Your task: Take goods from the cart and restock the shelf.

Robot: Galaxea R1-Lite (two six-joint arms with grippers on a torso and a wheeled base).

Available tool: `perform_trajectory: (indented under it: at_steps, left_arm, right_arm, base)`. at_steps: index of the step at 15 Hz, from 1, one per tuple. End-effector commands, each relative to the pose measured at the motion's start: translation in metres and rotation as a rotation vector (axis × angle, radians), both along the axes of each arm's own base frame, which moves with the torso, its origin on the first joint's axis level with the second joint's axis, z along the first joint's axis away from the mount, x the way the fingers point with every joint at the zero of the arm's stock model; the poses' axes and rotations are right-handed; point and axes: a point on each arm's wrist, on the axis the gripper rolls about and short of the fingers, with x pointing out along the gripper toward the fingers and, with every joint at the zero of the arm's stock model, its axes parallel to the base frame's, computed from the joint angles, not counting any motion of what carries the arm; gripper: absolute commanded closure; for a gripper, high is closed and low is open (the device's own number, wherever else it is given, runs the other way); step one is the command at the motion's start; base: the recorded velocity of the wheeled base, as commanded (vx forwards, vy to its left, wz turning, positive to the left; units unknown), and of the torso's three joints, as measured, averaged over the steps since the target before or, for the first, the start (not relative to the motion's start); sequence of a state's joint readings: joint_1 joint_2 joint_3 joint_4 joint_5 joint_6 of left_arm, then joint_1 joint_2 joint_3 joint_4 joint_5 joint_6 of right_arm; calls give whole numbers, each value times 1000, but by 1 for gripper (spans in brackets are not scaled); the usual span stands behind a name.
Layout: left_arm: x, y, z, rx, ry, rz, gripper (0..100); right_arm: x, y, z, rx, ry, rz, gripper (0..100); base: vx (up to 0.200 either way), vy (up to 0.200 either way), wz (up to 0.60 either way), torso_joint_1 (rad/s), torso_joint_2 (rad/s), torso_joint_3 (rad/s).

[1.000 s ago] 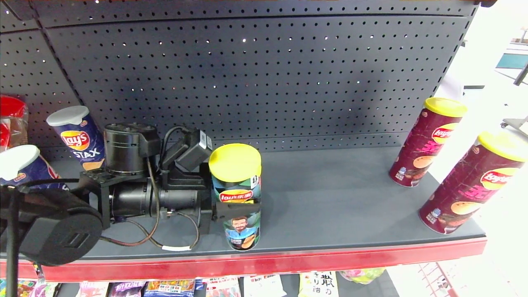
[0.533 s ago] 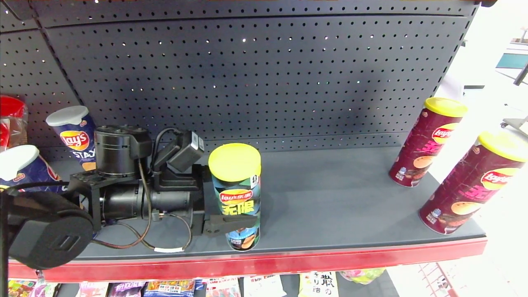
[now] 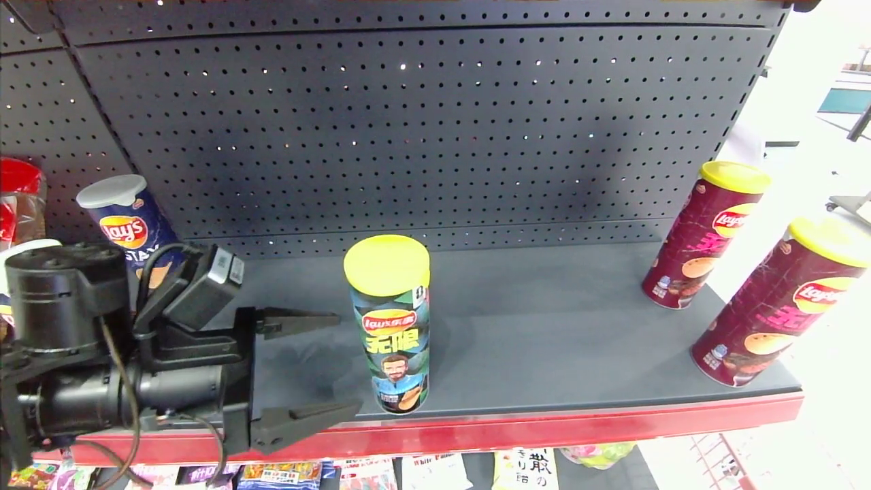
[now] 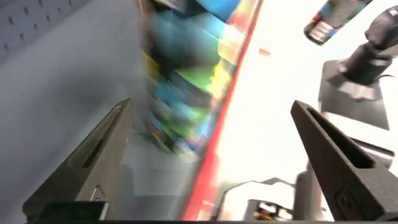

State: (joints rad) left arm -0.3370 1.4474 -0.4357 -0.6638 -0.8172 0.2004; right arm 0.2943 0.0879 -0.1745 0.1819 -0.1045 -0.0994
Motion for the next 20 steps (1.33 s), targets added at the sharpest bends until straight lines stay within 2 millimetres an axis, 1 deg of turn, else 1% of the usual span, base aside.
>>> perform_trajectory:
  at_steps: [1,3,4,6,7,9,11,12,14,16,18,19,20]
  left_arm:
    - [-39,19,7,-34,-38,56,0]
    - [-48,28,11,-29,-81,153,0]
    - [-52,31,15,-18,-117,243,0]
    - [-60,37,23,-2,-181,419,0]
    - [-62,39,24,4,-197,477,0]
    - [-72,45,24,24,-232,627,0]
    - [-84,49,20,28,-243,674,0]
    - [-92,52,18,32,-238,674,0]
    - [-107,55,14,49,-212,664,0]
    - [-118,58,12,56,-194,644,0]
    - [-123,60,10,59,-189,640,0]
    - [-126,60,10,61,-186,640,0]
    - [-126,60,9,63,-182,640,0]
  right_arm:
    - [7,3,9,-12,52,37,100]
    - [22,8,29,-27,126,85,100]
    - [33,12,43,-30,140,88,100]
    - [62,21,75,-31,144,96,100]
    - [76,26,90,-30,151,111,100]
    - [110,41,129,-15,159,228,100]
    - [139,59,148,-22,180,310,100]
    - [151,70,156,-27,184,354,100]
    - [174,90,165,-36,202,404,100]
    - [201,109,170,-44,226,423,100]
    - [225,121,171,-58,242,421,100]
    - [244,133,169,-65,261,424,100]
    - [256,142,170,-66,264,433,100]
  base:
    - [0,0,0,0,0,0]
    - [0,0,0,0,0,0]
    - [0,0,0,0,0,0]
    - [0,0,0,0,0,0]
    - [0,0,0,0,0,0]
    - [0,0,0,0,0,0]
    - [0,0,0,0,0,0]
    - [0,0,0,0,0,0]
    - [0,0,0,0,0,0]
    - [0,0,0,0,0,0]
    - [0,0,0,0,0,0]
    - [0,0,0,0,0,0]
    - [0,0,0,0,0,0]
